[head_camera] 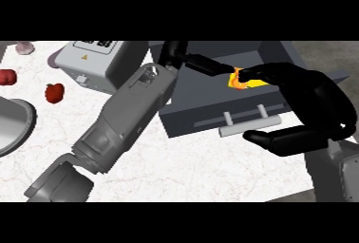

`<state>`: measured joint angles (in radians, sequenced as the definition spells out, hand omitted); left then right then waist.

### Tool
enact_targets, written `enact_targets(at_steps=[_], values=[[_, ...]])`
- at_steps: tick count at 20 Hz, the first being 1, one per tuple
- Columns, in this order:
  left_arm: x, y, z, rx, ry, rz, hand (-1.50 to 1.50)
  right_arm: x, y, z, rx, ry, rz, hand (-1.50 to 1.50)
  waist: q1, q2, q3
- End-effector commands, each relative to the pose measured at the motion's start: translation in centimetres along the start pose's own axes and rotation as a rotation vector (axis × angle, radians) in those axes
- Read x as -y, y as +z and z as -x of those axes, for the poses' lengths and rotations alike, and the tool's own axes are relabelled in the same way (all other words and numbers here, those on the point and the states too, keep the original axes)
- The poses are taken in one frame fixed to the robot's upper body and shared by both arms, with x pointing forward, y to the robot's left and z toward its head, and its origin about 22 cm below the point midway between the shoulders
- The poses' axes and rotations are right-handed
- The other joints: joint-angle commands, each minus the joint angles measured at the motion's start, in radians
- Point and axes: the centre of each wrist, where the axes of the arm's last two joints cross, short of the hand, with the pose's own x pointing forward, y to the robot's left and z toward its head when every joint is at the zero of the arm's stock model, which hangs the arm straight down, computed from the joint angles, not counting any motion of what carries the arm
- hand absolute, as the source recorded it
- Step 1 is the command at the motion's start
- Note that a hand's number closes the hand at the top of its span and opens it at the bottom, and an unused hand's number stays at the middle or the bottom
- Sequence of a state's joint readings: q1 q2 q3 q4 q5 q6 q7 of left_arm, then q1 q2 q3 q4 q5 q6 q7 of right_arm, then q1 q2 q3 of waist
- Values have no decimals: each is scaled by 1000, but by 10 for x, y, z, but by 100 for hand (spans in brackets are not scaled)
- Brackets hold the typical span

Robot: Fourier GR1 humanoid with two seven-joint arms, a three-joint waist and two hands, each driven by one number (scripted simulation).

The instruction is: Pick up the cup, place it into the drawer and close the drawer

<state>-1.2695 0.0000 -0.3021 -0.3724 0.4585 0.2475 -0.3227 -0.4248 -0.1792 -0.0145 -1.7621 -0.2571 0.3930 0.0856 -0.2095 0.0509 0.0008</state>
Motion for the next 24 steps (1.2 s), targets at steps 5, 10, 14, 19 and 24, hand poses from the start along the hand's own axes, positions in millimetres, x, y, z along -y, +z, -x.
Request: enact_targets(at_steps=[5, 10, 14, 19, 24], values=[[-2, -2, -7, 134, 164, -100, -150, -8, 10, 7, -206, 60, -383, 150, 46, -15, -1], [1, -4, -10, 143, 160, -138, -150, -5, 18, 15, -388, 244, -427, -150, 90, -25, 0], [-7, 6, 10, 117, 206, -155, -150, -12, 37, 13, -419, 484, -386, -150, 151, -40, 1], [-10, 11, 17, 156, 249, -170, -150, -23, 45, 71, -546, 540, -336, -150, 198, -41, 0], [-22, 24, 37, 156, 280, -167, -150, -49, 42, 127, -654, 577, -451, -150, 241, -43, 0]])
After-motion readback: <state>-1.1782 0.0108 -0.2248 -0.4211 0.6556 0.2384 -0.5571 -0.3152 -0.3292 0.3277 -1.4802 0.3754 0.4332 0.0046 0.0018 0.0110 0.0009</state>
